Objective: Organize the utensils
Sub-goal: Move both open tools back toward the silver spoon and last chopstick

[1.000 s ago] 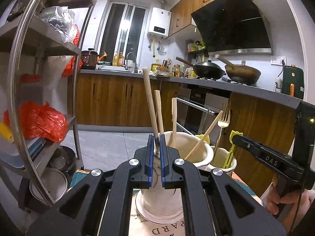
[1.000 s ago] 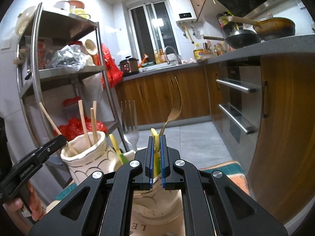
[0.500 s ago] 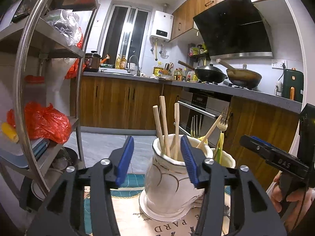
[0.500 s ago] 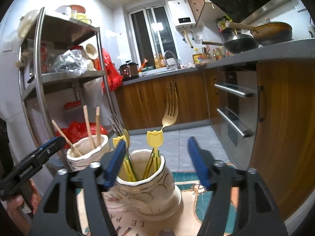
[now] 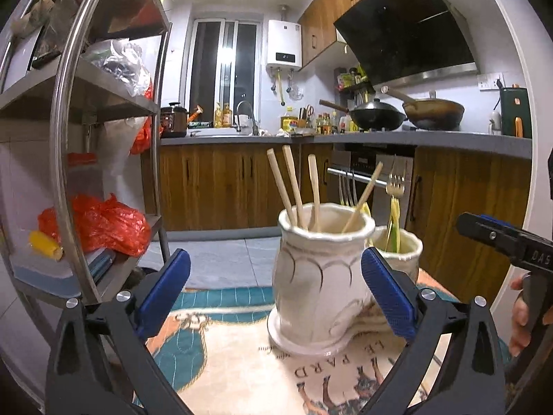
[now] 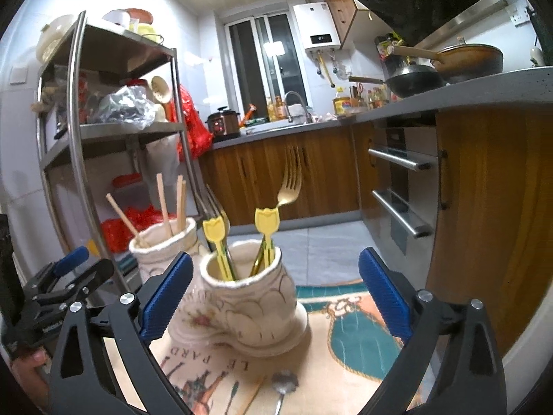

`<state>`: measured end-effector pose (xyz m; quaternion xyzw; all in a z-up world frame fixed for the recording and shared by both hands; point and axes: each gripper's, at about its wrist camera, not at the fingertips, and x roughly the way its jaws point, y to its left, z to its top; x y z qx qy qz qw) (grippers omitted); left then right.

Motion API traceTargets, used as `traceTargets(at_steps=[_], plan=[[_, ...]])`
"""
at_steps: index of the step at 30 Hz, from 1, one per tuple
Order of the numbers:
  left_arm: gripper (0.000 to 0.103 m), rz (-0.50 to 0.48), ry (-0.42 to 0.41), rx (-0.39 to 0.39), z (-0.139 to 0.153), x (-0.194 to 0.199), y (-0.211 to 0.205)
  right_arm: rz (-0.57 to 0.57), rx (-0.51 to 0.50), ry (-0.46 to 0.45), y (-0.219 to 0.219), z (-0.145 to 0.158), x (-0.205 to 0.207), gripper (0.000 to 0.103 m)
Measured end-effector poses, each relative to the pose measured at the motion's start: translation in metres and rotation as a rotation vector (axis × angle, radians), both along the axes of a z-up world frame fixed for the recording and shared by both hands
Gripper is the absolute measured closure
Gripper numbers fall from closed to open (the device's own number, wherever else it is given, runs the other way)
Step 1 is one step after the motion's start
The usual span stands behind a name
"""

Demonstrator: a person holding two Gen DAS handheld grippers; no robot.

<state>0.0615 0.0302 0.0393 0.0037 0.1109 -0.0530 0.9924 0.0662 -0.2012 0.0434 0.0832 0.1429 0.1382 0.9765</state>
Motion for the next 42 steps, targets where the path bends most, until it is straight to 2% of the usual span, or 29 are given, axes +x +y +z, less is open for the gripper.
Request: traceTargets(at_steps=[4,11,17,23,34,36,42], plan=[[0.006,-0.01,0.05,-0.022,-0.009,-0.007,0.001,-0.017,-0.026,0.013,-0.001,-0.007,-0.015,0.006],[0.006,-0.025,0.067,-0.011,-0.017,-0.029,-0.004,-0.043,-0.04,0.044,-0.007,-0.016,-0.033,0.006],[0.006,-0.041,0.136,-0.019,-0.028,-0.04,-0.004,-0.045,-0.061,0.1,-0.012,-0.027,-0.042,0.006],[0.006,-0.05,0.212,-0.031,-0.039,-0.04,-0.002,-0.039,-0.116,0.185,-0.013,-0.04,-0.044,0.006],[0.006,-0.111,0.339,-0.018,-0.055,-0.027,-0.012,0.051,-0.204,0.421,0.001,-0.074,-0.029,0.007],[0.006,-0.117,0.348,-0.009,-0.056,-0.025,-0.015,0.066,-0.216,0.454,0.006,-0.08,-0.024,0.009],[0.006,-0.14,0.356,0.0,-0.057,-0.026,-0.022,0.11,-0.286,0.533,0.026,-0.093,-0.014,0.043]])
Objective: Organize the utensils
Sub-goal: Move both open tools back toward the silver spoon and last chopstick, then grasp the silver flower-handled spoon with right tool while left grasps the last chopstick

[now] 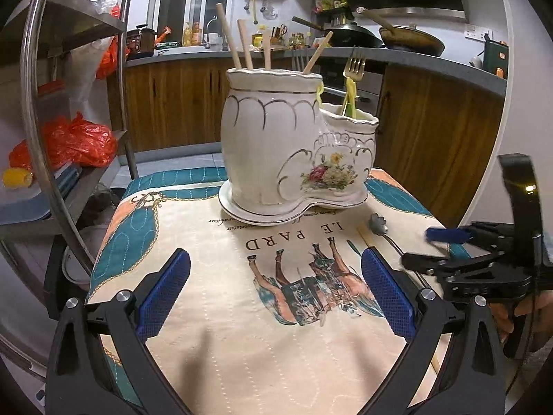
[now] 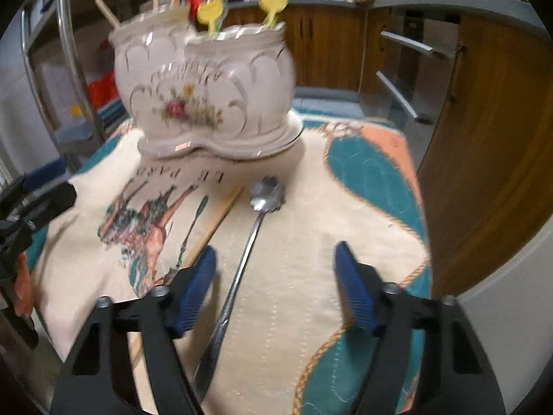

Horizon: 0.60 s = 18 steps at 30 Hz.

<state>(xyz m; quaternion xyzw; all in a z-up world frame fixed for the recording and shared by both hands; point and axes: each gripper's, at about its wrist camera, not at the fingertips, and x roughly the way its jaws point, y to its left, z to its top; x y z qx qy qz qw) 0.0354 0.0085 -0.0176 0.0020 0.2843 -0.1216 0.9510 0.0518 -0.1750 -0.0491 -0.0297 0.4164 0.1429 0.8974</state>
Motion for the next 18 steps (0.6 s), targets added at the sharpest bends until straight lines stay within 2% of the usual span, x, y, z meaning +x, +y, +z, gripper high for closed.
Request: traceTargets(at_steps=[4,11,18], plan=[[0.006,-0.006,-0.003,0.0,0.001,-0.001,-0.001,0.023,-0.032,0.003,0.011,-0.001,0.005,0.055],[0.006,-0.02,0.0,0.016,0.003,0.0,-0.005,0.063,0.002,0.02,0.008,0.001,0.019,0.093],[0.006,-0.074,0.098,0.015,0.002,0.005,-0.025,0.072,0.071,0.012,-0.007,0.005,0.016,0.099]])
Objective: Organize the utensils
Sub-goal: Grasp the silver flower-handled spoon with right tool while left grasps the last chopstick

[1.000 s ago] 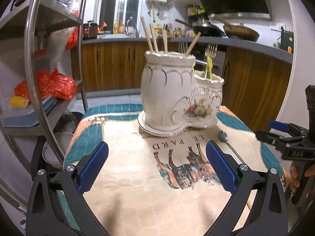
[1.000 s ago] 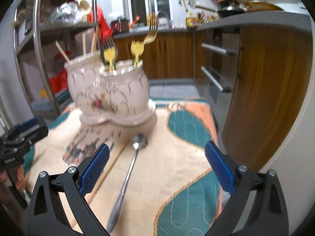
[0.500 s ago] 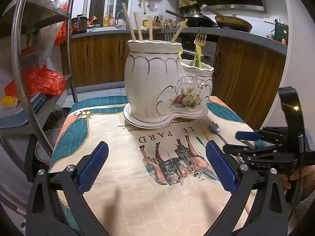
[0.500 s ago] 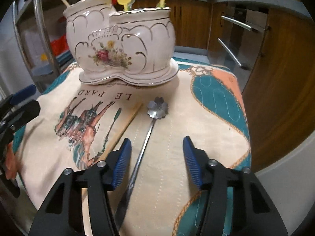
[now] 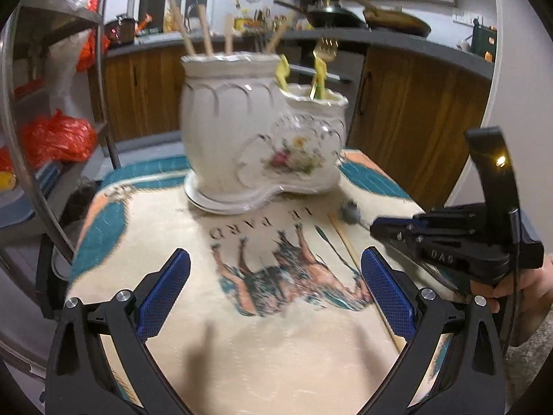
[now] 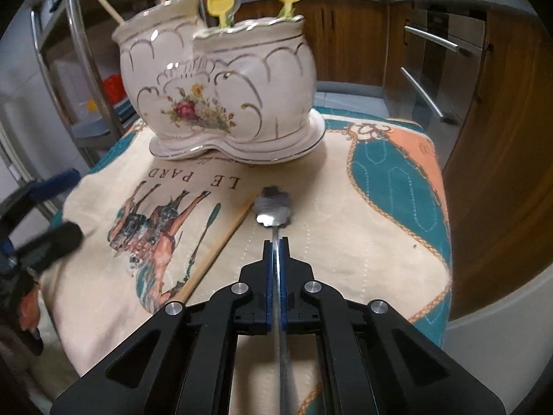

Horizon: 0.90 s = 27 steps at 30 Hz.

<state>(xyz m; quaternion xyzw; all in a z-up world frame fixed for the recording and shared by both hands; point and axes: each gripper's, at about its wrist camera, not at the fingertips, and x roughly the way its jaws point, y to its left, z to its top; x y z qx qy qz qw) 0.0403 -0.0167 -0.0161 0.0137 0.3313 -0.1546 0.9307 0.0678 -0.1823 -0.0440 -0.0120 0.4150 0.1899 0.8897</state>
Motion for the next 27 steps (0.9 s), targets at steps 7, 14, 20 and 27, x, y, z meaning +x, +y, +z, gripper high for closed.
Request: traceTargets(at_steps=[7,14,20,27], plan=[[0.013,-0.058,0.132,0.008,-0.008,0.005,-0.029,-0.015,0.071,-0.043,-0.024,0.012,-0.009,0.099],[0.044,-0.132,0.196,0.058,-0.017,0.005,-0.068,-0.025,0.123,-0.08,-0.043,0.02,-0.015,0.099],[0.081,-0.137,0.233,0.112,-0.031,0.011,-0.084,-0.02,0.13,-0.106,-0.043,0.024,-0.021,0.099],[0.097,-0.152,0.216,0.201,-0.027,0.005,-0.073,0.006,0.159,-0.186,-0.04,0.035,-0.035,0.099]])
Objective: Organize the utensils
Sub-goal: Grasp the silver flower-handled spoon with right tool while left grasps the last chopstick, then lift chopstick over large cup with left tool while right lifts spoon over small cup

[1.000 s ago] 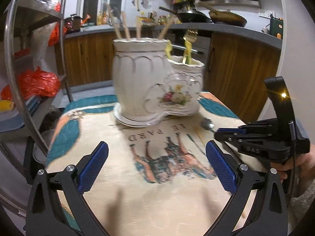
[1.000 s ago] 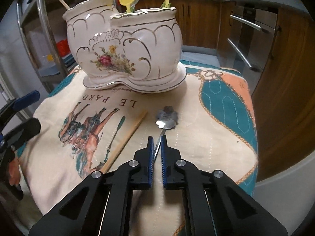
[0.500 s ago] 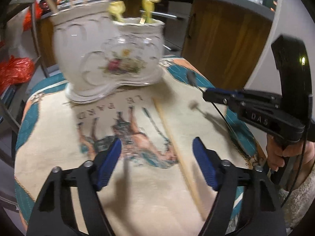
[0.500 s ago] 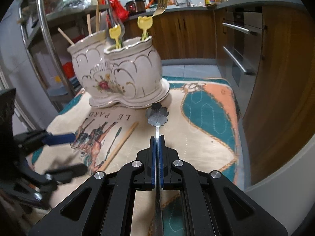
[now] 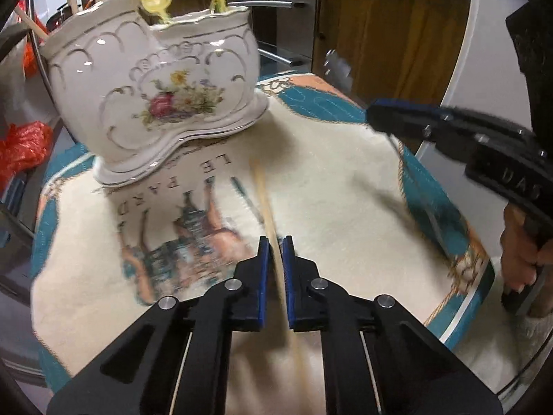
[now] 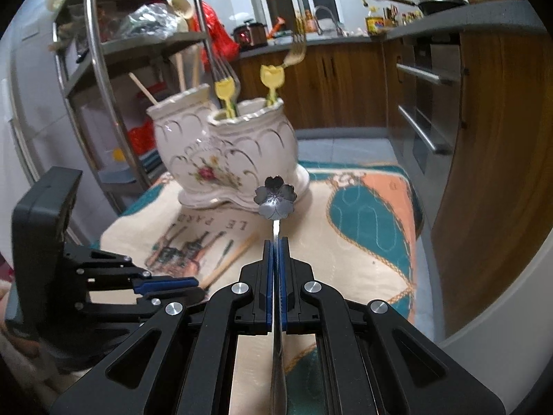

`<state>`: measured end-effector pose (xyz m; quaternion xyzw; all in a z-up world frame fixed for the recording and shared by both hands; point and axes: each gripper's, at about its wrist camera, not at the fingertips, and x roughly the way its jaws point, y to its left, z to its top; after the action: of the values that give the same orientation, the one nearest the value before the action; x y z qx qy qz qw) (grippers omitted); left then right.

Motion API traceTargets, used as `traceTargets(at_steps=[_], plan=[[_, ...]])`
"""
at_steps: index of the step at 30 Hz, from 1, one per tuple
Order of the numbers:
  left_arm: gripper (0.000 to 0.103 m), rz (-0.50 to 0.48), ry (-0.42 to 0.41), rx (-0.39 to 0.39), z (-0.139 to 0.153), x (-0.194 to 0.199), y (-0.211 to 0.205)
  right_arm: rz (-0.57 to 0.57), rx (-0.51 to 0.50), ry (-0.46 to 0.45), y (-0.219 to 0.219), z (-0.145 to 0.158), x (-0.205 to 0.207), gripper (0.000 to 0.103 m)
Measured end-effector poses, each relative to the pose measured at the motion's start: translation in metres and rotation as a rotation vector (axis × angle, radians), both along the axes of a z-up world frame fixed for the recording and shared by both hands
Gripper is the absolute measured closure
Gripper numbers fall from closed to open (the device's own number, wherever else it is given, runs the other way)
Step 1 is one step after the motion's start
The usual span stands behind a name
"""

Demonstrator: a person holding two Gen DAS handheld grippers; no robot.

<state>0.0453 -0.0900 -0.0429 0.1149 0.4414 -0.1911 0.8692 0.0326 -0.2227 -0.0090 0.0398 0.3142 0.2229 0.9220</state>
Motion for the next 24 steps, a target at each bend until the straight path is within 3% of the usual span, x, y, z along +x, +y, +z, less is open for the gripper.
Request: traceTargets(at_steps=[7,12,20,24], plan=[[0.097,-0.068,0.059,0.065,0.004,-0.011,0.028,0.001,0.004,-0.046,0.003,0.006,-0.005,0.099],[0.095,-0.052,0.077,0.017,0.008,-0.015,0.038,0.004,0.0,-0.088,0.011,0.011,-0.01,0.099],[0.097,-0.033,0.04,-0.014,0.005,0.001,0.034,-0.003,-0.002,-0.178,0.017,0.018,-0.022,0.099],[0.097,-0.061,-0.041,-0.025,0.008,-0.007,0.037,-0.023,0.022,-0.247,0.014,0.028,-0.029,0.099]])
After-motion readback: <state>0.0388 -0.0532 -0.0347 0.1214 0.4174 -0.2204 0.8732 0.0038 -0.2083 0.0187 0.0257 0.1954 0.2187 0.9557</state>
